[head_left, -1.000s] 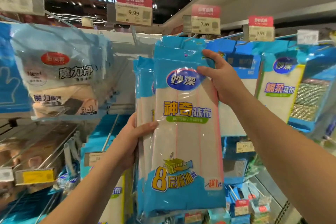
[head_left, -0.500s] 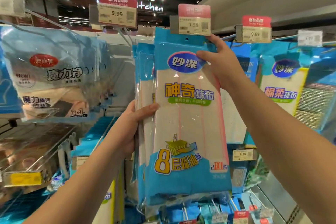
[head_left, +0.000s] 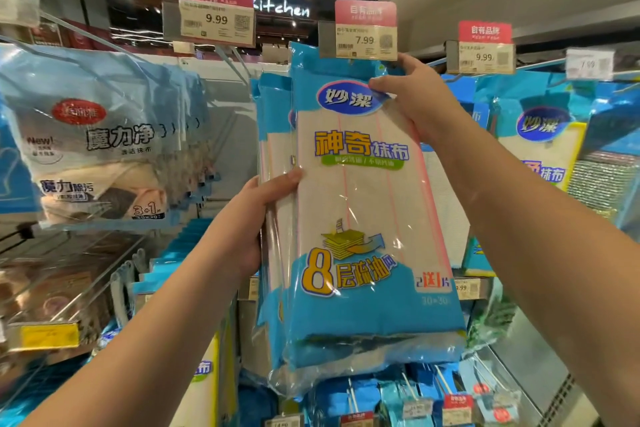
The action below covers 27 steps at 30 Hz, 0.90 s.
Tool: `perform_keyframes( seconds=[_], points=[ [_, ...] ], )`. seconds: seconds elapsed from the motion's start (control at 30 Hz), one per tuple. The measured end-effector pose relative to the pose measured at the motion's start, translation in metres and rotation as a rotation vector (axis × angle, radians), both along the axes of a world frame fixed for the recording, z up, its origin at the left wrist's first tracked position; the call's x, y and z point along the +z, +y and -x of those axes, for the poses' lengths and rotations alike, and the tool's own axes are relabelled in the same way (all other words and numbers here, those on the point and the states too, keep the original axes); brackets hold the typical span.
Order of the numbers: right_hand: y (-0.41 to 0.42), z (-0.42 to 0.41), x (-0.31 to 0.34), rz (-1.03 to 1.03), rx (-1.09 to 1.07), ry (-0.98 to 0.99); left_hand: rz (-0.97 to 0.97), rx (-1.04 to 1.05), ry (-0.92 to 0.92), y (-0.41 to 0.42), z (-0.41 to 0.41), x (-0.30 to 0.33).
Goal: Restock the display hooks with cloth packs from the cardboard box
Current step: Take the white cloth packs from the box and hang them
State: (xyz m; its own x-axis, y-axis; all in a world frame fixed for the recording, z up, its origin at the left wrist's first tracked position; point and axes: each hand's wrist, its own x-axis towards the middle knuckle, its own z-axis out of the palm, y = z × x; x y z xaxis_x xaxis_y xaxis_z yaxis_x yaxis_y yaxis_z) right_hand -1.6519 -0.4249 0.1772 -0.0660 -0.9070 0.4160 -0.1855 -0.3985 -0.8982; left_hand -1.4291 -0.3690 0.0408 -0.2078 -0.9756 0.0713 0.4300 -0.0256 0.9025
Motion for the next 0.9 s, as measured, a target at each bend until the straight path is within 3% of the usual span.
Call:
perform_keyframes(
  seconds=[0.2, 0.37, 0.5, 0.6, 0.9],
  points=[
    [0.011, -0.003, -0.015, 0.022, -0.206, 0.265, -0.029, -0.019, -0.031, -0.002, 0.0, -0.002],
    [0.07, -0.015, -0.067, -0.055, -0.319, 0.447, 0.008, 0.01, -0.025, -0.007, -0.003, -0.003],
    [0.088, -0.025, -0.091, -0.065, -0.342, 0.435, 0.031, 0.04, -0.021, -0.007, -0.003, -0.004],
    [0.08, -0.028, -0.091, -0.078, -0.375, 0.532, 0.045, 0.048, -0.063, -0.002, -0.013, -0.009],
    [0.031, -0.033, -0.111, -0.069, -0.355, 0.506, 0.156, 0.214, -0.216, 0.03, -0.108, -0.057]
  ],
)
